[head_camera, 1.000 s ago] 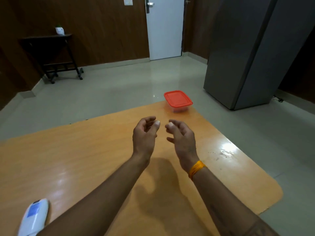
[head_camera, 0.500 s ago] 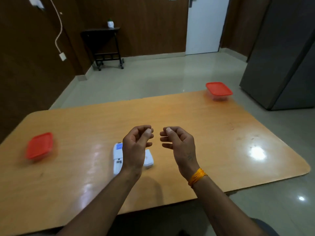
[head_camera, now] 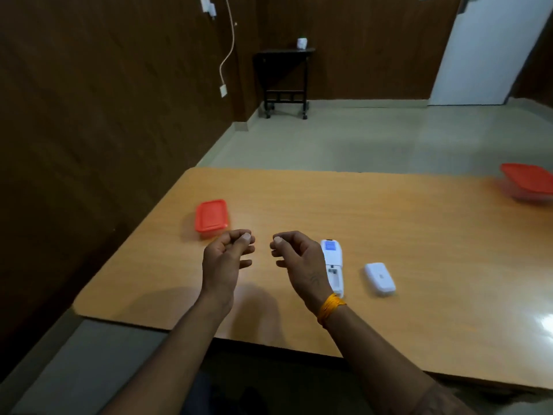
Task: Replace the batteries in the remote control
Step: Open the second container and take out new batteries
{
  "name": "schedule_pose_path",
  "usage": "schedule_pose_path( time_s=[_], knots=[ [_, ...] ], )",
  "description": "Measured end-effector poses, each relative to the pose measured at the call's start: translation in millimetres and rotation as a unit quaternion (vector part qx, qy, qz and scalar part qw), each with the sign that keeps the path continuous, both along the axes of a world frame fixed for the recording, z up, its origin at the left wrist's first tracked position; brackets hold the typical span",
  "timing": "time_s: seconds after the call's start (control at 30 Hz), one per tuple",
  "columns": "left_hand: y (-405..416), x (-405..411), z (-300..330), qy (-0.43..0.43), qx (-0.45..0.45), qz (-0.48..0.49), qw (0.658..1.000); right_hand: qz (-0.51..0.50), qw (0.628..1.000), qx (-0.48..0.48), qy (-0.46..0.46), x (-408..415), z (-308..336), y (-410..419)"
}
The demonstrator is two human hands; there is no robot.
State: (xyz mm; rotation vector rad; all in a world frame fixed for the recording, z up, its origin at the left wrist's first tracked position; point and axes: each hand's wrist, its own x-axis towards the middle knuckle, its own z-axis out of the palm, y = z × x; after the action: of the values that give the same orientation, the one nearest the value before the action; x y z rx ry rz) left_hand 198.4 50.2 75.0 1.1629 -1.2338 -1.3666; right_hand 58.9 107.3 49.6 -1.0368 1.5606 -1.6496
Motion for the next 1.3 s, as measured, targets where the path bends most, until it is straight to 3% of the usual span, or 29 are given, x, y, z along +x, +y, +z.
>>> schedule_pose_path(
  time_s=[0.27,0.5,0.7,0.93,1.17,1.3],
  knots=[
    [-78,51,-20,-0.082,0.006,0.124,0.989,0.066,0.983,0.043,0.167,39,-22,-95],
    [-130,55,-40,-0.215,0.016,0.107,0.971,0.138,0.892,0.111,0.417,38,-35,-161],
    [-143,50,-41,-0.217,0.011,0.101,0.971,0.156,0.847,0.092,0.499,38,-36,-200],
    [-133,51,-37,-0.173,0.016,0.076,0.982,0.090,0.860,-0.001,0.503,36,-43,-179],
    [-86,41,-44,-0.263,0.004,-0.010,0.965,0.015,0.904,-0.020,0.427,35,-35,-114],
    [-58,43,-52,-0.313,-0.061,-0.013,0.948,0.021,0.937,-0.025,0.349,39,-31,-81]
  ],
)
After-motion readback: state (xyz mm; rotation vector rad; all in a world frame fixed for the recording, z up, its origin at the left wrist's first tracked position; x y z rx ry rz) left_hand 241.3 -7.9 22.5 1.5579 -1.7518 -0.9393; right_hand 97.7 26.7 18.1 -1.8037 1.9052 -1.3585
